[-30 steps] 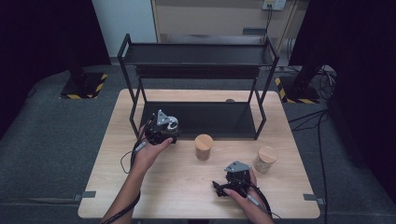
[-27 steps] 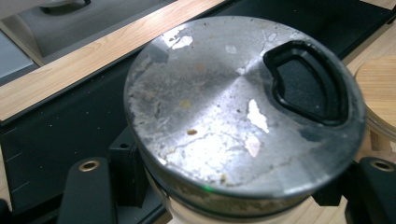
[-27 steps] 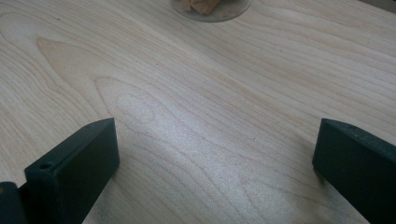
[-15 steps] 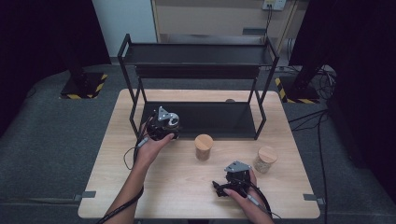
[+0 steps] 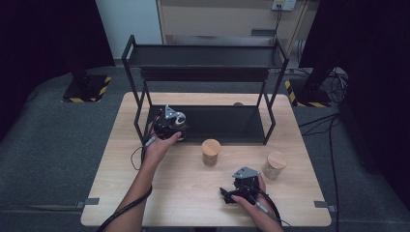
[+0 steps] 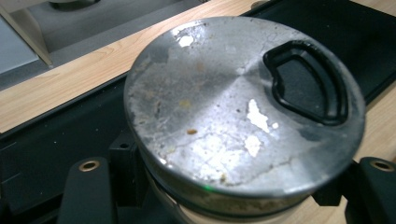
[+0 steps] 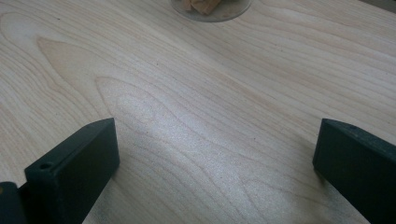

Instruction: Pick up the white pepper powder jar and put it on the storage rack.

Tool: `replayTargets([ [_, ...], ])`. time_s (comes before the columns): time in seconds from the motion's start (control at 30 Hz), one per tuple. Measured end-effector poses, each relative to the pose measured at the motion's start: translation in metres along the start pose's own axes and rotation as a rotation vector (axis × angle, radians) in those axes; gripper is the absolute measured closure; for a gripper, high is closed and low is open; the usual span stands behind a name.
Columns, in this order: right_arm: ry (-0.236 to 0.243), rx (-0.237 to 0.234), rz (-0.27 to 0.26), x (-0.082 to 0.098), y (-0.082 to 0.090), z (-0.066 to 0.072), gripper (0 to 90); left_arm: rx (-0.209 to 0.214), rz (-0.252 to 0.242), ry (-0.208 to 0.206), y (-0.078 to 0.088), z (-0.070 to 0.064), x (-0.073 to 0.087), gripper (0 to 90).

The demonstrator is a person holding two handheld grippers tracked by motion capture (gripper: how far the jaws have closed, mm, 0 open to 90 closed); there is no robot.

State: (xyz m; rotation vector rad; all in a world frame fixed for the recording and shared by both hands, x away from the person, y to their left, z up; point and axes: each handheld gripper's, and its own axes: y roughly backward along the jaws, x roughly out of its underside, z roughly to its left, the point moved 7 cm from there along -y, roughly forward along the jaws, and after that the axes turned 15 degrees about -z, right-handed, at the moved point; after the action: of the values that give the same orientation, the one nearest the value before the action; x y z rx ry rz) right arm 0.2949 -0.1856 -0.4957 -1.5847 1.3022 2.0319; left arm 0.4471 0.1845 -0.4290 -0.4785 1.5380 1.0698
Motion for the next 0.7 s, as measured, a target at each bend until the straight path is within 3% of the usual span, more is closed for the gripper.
replayTargets([
  [0.3,0.001,0.000,0.000,0.000,0.000,0.000,0.5,-0.013,-0.016,0.017,-0.010,0.005,0.002,29.1],
  [0.7,0.000,0.000,0.000,0.000,0.000,0.000,0.5,-0.024,-0.001,0.042,-0.018,0.011,0.010,29.1],
])
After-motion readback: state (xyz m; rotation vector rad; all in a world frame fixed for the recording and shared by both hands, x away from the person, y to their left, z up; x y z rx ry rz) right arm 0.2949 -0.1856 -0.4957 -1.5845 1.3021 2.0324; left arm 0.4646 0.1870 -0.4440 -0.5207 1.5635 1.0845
